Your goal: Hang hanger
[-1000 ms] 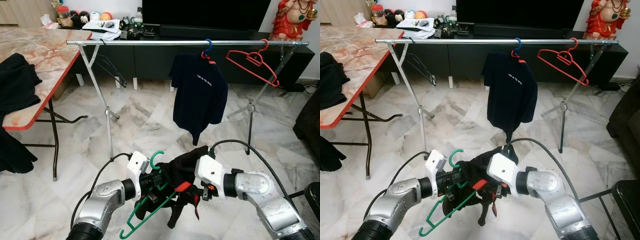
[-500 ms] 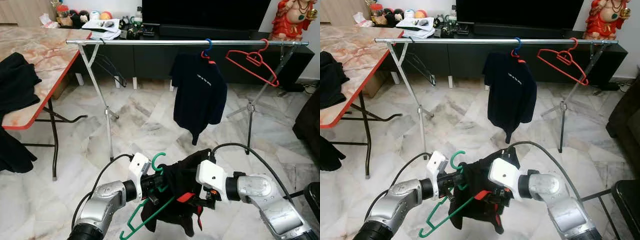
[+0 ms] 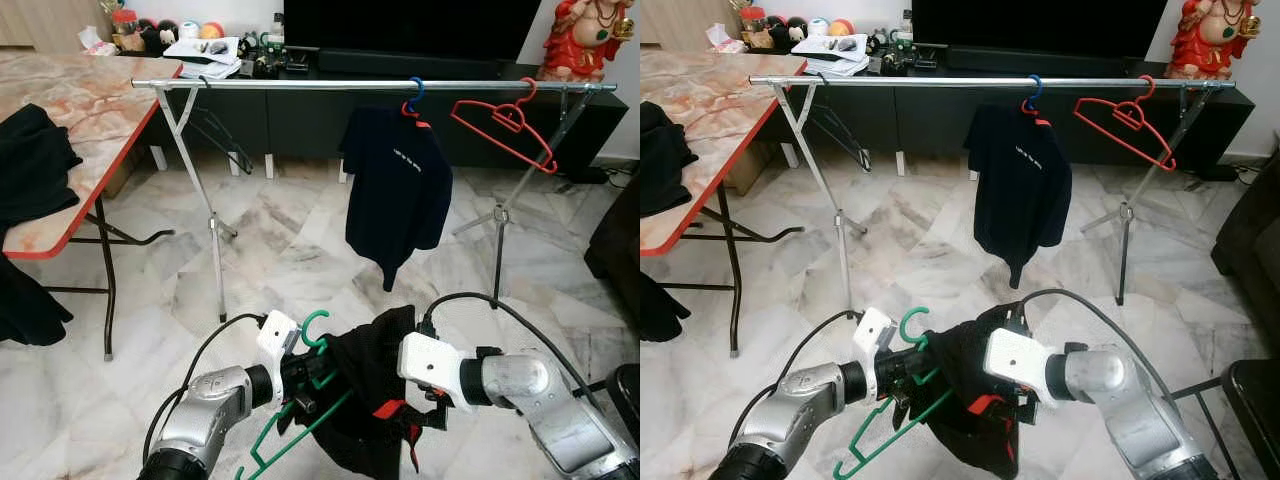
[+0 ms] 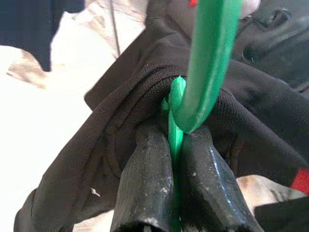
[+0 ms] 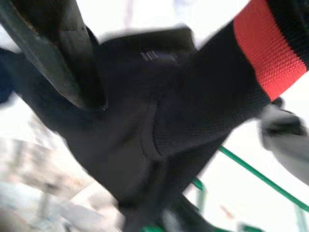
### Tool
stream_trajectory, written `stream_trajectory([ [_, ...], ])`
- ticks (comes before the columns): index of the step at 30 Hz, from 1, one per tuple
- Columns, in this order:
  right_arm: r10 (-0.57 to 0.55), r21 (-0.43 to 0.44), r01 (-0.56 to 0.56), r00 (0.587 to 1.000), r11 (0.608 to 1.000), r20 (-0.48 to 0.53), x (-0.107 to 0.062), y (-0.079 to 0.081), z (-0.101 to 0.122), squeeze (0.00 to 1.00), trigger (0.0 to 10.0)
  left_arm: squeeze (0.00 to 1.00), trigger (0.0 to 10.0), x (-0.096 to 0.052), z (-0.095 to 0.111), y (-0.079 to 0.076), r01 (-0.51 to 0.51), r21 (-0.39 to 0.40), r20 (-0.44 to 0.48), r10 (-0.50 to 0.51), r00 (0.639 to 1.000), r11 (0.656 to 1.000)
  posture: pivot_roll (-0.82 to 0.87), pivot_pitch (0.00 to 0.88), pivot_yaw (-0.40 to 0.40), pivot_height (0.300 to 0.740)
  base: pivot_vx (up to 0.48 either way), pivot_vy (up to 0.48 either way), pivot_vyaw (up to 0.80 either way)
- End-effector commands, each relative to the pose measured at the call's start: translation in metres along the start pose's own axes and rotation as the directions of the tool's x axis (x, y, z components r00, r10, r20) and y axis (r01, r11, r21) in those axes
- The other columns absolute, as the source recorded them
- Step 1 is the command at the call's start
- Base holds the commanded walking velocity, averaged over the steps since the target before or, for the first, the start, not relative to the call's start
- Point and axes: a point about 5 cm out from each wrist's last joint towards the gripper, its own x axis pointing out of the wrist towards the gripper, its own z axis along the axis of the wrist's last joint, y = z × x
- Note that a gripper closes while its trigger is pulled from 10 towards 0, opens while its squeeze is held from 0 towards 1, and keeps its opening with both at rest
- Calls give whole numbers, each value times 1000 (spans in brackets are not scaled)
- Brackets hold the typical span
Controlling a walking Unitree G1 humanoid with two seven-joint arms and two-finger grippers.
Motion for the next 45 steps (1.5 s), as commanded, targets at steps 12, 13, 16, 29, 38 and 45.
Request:
stream_trajectory([
  [12,-507,268,453,842,851,187,0,-48,36,0,10000,0,10000,1,9,-4,46,20,37,-47,998,999,-8,118,-85,721,0,0,0],
  [13,-516,277,459,836,844,189,0,-49,37,0,10000,0,10000,1,8,-5,53,19,34,-54,998,998,-8,118,-85,721,0,0,0],
  [16,-495,296,424,837,856,234,3,-48,46,0,10000,0,10000,3,6,-9,82,19,25,-83,996,996,-6,113,-90,721,0,0,0],
  [29,-291,31,289,951,957,105,-17,-42,5,0,10000,0,10000,-3,6,-8,111,66,-9,-110,994,992,-22,99,-91,721,0,0,0],
  [38,-46,-112,51,998,992,47,-49,-50,-20,0,10000,0,10000,-11,0,-14,223,250,-84,-208,975,942,-29,72,-89,721,0,0,0],
  [45,181,-125,-168,978,978,107,-40,-35,-19,0,10000,0,10000,-10,3,-21,288,273,-107,-269,957,918,-23,64,-88,721,0,0,0],
])
